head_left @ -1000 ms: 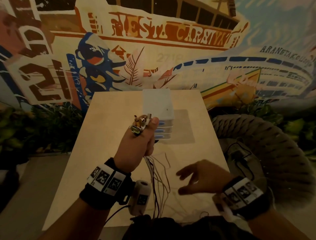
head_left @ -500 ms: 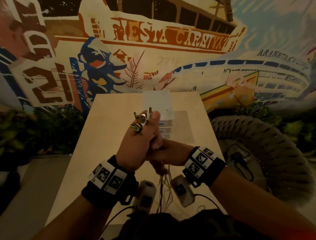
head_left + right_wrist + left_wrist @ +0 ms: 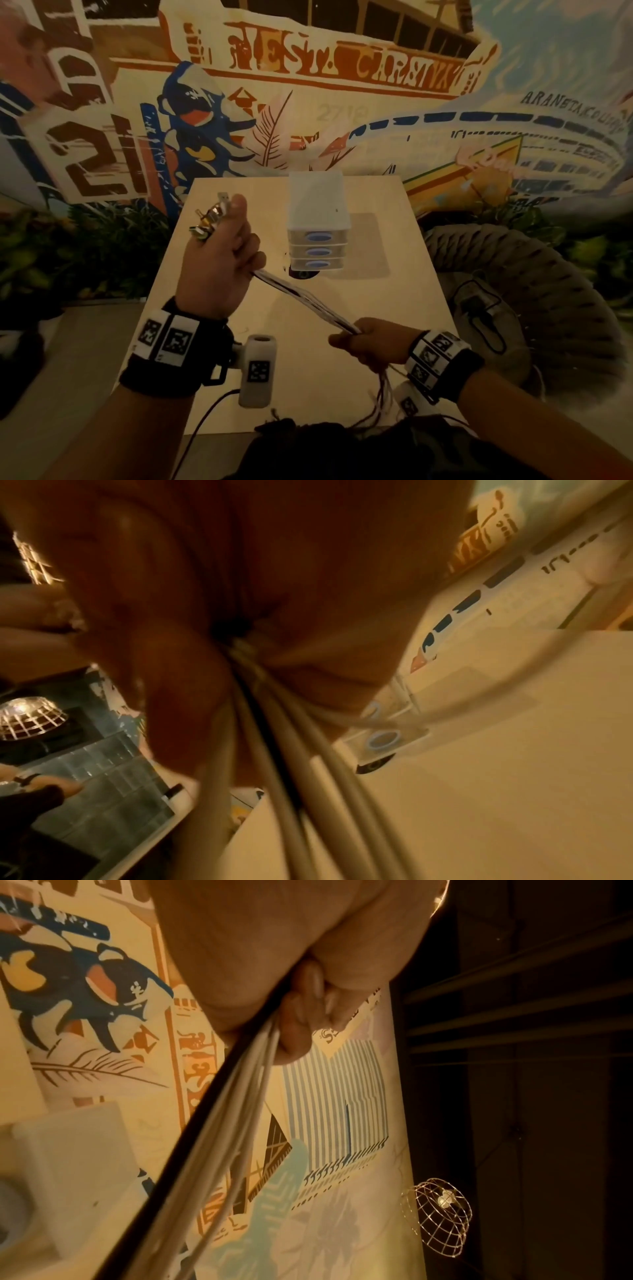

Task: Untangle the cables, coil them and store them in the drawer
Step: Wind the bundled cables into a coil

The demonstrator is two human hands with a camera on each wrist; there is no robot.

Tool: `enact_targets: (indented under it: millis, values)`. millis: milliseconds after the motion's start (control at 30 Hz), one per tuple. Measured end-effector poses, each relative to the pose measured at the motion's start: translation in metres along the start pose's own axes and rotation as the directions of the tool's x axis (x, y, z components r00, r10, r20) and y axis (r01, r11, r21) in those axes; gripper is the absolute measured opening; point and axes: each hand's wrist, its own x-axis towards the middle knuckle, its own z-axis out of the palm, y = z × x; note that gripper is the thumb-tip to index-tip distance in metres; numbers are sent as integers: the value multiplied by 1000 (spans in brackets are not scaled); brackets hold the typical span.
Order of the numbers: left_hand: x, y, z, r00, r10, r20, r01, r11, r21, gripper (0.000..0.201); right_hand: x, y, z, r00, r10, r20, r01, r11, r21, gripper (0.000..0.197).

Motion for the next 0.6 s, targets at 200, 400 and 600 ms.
enact_targets:
  millis: [200,400,600]
  values:
    - [-1,11,-8,1000,12,4,-12,1000,-7,37,-18,60,6,994,97,-57,-101,993,-67,56]
    - [-11,0,1,997,33,65,-37,997,65,41,-25,86,17,982,115,-147,-137,980,-147,58]
    - [-15,6,6,993,41,108,-53,993,109,43,-31,109,24,977,110,-181,-135,981,-137,56]
